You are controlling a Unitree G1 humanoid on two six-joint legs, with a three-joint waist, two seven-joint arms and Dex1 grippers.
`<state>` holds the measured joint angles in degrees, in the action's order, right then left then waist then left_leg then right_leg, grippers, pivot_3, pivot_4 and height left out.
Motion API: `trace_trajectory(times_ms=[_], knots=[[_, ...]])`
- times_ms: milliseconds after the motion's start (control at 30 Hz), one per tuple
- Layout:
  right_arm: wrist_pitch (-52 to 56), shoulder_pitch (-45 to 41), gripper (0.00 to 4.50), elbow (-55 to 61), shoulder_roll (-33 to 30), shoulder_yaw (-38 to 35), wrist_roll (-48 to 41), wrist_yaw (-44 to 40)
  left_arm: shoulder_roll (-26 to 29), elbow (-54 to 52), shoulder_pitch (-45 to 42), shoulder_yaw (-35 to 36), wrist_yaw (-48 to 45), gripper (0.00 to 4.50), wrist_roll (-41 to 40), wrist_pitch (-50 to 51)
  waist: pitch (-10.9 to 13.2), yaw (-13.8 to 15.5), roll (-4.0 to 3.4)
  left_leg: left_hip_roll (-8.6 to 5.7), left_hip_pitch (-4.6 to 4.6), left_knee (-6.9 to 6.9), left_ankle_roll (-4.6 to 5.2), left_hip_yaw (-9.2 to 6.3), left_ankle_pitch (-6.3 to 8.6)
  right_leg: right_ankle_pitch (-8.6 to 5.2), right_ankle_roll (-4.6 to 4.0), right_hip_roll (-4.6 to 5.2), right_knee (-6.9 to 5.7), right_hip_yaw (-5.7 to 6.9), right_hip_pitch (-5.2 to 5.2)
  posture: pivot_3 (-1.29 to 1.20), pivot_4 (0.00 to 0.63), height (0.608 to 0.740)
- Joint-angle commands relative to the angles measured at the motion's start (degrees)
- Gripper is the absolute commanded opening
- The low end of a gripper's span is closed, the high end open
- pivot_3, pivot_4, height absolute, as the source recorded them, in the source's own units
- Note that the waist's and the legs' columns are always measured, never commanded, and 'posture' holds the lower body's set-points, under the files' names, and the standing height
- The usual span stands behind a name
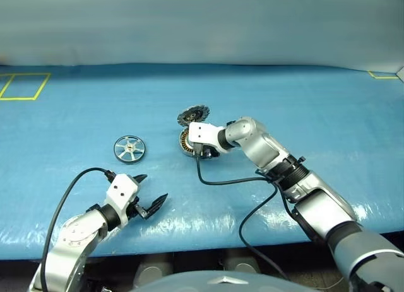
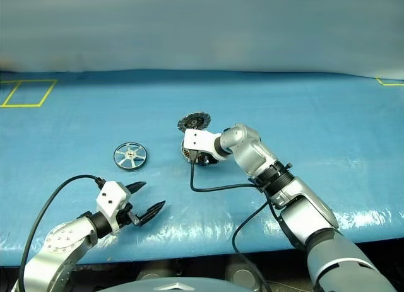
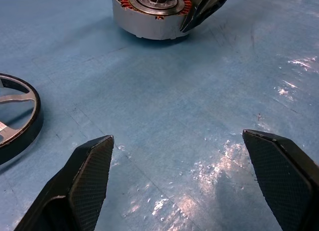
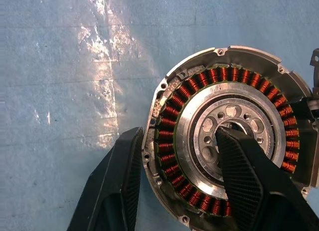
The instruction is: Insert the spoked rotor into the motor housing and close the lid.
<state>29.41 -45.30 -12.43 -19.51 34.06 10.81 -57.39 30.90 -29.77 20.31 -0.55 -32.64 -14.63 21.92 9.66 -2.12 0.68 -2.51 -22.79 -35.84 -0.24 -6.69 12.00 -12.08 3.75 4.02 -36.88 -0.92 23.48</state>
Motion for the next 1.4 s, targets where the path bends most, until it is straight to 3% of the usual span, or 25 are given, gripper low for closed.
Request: trace_trajectory(times_ms=[33,400,667,867,933,1167,1300,1400], knots=[[5.37,4.82,1.97,8.56,1.4,1.86,-0.51,-0.31,-0.33,-1.32,0.41,0.8,0.03,4.5,-0.13,-1.35,-0.02,0.01,-0.04,0.03,-0.01,0.02,-0.02,0.0,0.01,-0.01,-0.02,-0.03,0.0,-0.01,0.02,0.0,0.15,0.74],[20.36,17.25,1.97,26.12,1.83,5.44,-0.08,4.67,-0.24,-0.94,0.51,0.8,-0.27,4.5,-0.17,-1.17,-0.21,0.11,-0.05,0.16,0.17,-0.01,-0.23,-0.04,0.16,-0.31,-0.41,-0.22,-0.01,0.03,0.02,0.0,0.15,0.74],[25.77,17.86,1.97,29.87,2.13,6.49,-0.78,7.25,-0.08,-0.95,0.43,0.75,-0.39,4.5,-0.2,-0.85,-0.41,0.1,-0.05,0.18,0.22,-0.03,-0.24,-0.06,0.16,-0.31,-0.4,-0.22,-0.01,0.04,0.04,0.0,0.15,0.74],[28.03,15.35,4.0,32.22,2.22,3.57,-2.33,9.15,0.06,-0.83,0.14,0.49,-0.64,4.5,-0.2,-0.58,-0.41,0.19,-0.05,0.18,0.2,-0.04,-0.24,-0.07,0.16,-0.31,-0.39,-0.2,0.0,0.06,0.04,0.0,0.15,0.74],[28.91,14.27,4.49,34.46,1.76,2.31,-3.03,9.71,0.13,-0.87,0.19,0.47,-0.74,4.5,-0.18,-0.52,-0.39,0.22,-0.07,0.18,0.18,-0.06,-0.24,-0.07,0.16,-0.3,-0.38,-0.19,0.0,0.05,0.06,0.0,0.15,0.74],[37.7,12.55,4.49,49.43,-1.74,-10.03,-10.66,9.13,0.33,-0.94,0.19,0.7,-1.35,4.5,-0.36,-0.17,-0.35,0.49,-0.11,0.17,-0.05,-0.05,-0.24,-0.1,0.16,-0.29,-0.36,-0.22,-0.01,0.06,0.09,0.0,0.15,0.74],[38.8,19.66,4.49,53.51,-4.83,-20.16,-16.93,8.36,0.4,-0.67,-0.34,0.8,-1.68,4.5,-0.4,-0.09,-0.37,1.12,-0.07,0.17,-0.11,-0.02,-0.25,-0.16,0.22,-0.34,-0.39,-0.19,0.07,0.17,0.08,0.0,0.15,0.74],[36.31,25.77,4.49,52.33,-8.99,-22.59,-17.83,9.72,0.61,-0.54,-0.59,0.76,-2.07,4.5,-0.5,-0.31,-0.34,1.14,-0.12,0.16,-0.15,-0.02,-0.24,-0.07,0.25,-0.37,-0.38,-0.17,0.06,0.14,0.06,0.0,0.15,0.74]])
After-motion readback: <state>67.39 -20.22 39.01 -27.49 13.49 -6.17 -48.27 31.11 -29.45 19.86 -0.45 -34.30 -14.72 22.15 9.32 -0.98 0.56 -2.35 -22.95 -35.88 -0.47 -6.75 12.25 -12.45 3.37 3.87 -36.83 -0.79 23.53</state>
